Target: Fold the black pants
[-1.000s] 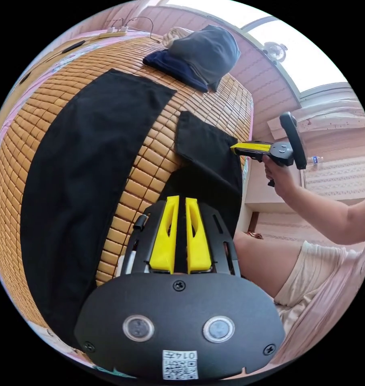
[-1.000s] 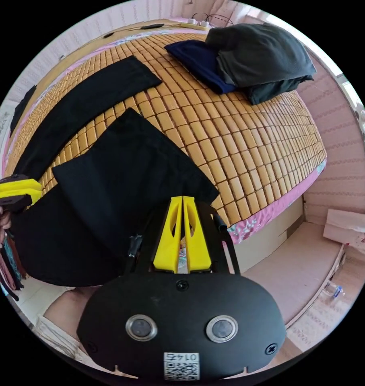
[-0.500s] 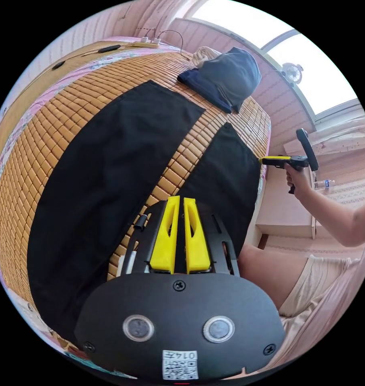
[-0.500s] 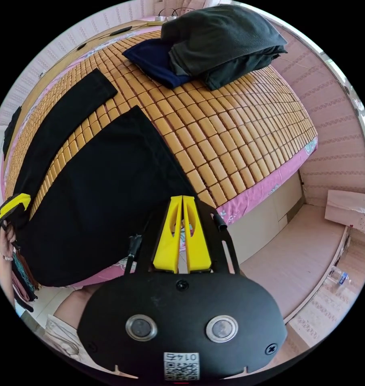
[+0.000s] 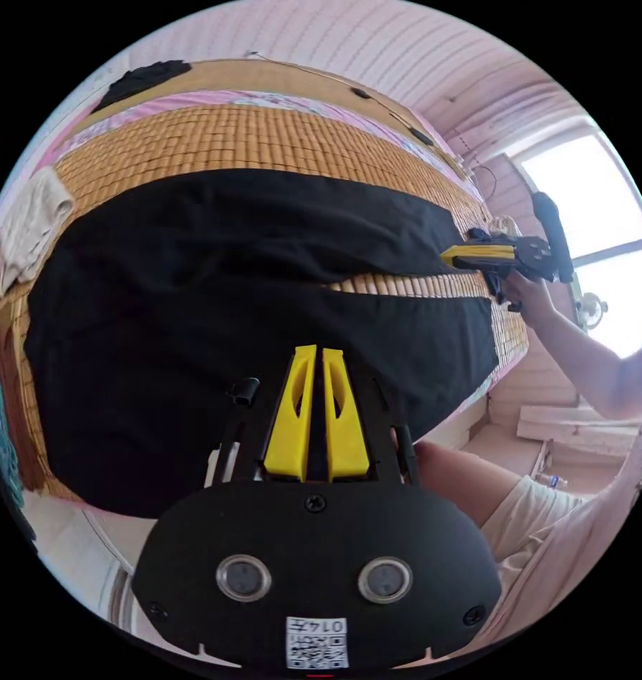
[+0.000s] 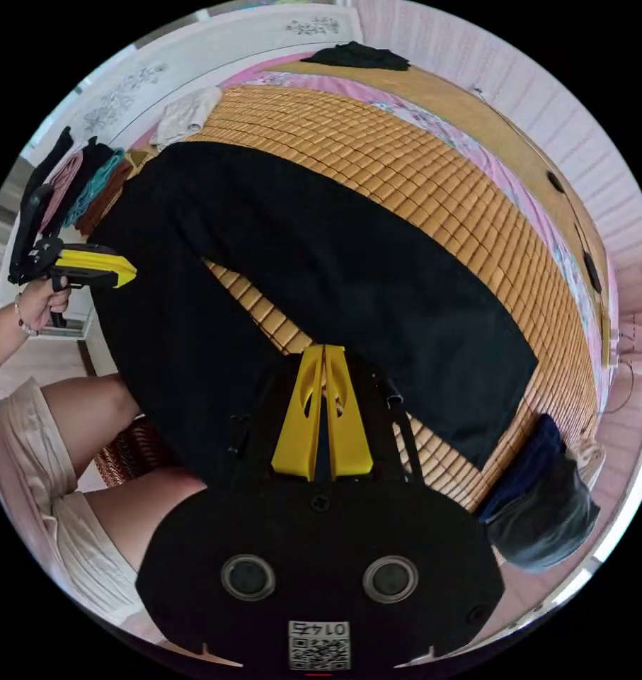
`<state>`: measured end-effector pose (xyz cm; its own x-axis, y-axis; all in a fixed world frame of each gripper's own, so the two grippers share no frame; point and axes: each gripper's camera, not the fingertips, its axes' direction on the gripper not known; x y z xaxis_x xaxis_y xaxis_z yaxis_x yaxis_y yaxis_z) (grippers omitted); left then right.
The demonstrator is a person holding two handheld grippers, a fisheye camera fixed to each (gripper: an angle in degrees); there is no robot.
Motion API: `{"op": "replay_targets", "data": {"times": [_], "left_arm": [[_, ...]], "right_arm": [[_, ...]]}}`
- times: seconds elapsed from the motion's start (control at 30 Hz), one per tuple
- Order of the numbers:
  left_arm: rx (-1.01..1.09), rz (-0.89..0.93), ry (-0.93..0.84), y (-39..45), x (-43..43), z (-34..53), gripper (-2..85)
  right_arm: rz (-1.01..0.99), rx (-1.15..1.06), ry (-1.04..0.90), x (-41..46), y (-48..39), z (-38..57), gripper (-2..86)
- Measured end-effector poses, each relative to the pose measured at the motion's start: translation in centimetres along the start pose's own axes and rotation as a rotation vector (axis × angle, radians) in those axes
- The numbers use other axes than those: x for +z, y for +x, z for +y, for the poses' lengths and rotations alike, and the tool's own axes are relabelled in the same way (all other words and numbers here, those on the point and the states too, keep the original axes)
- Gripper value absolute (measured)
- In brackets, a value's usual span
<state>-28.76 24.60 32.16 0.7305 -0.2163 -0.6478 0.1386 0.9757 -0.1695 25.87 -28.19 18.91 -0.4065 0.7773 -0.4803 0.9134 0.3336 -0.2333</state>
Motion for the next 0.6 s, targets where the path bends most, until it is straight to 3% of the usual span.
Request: {"op": "replay_targets", "data": {"times": [0.3, 0.47, 0.6], "left_arm": [[-0.581, -0.182, 0.262, -16.3, -16.6, 15.8, 2.9], [-0.852, -0.147, 0.399, -22.0, -22.2, 22.7, 7.5], [-0.945, -0.106, 0.492, -24.5, -24.8, 24.9, 9.8]], "right_arm": [[-0.142, -0.537, 0.193, 2.3, -22.7, -26.2, 6.1], [-0.132, -0.621, 0.128, 6.2, -32.7, -35.1, 9.8], [-0.095, -0.570, 0.028, 10.0, -35.8, -40.5, 12.7]]}}
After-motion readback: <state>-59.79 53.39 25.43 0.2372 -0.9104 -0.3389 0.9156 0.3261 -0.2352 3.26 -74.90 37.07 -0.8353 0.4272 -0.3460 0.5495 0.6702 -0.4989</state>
